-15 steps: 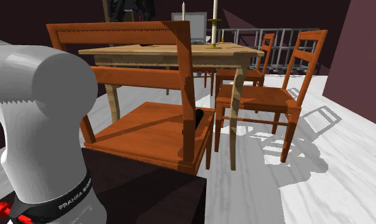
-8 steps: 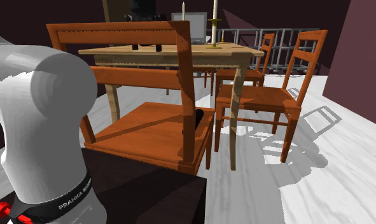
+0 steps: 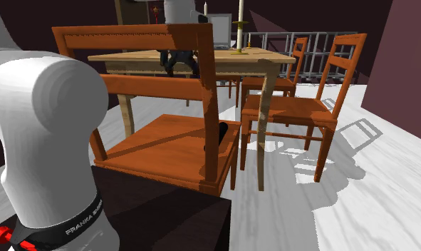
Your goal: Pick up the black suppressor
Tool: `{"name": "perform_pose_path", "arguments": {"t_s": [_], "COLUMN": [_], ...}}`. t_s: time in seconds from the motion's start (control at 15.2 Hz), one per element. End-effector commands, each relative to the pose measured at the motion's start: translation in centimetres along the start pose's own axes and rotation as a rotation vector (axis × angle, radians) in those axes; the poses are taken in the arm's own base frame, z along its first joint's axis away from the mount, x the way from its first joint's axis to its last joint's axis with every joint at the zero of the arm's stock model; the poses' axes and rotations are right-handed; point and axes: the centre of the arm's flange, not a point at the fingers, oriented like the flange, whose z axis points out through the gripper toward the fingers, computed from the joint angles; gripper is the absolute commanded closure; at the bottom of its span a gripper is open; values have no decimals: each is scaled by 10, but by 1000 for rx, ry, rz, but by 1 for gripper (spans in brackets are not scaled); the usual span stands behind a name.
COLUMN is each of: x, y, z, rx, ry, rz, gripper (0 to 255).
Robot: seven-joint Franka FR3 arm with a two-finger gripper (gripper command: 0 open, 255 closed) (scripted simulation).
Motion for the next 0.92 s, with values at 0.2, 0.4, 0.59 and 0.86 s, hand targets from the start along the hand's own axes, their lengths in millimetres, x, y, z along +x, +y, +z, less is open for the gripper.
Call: {"name": "perform_pose_path", "arguments": {"t_s": [0.2, 0.4, 0.59, 0.86], "x": [42, 65, 88, 119], "y": [16, 25, 34, 46], "z": [53, 84, 115, 157], "rx": [1, 2, 3, 4], "ry": [-2, -4, -7, -10], "rz": [1, 1, 1, 2], "gripper": [0, 0, 0, 0]}}
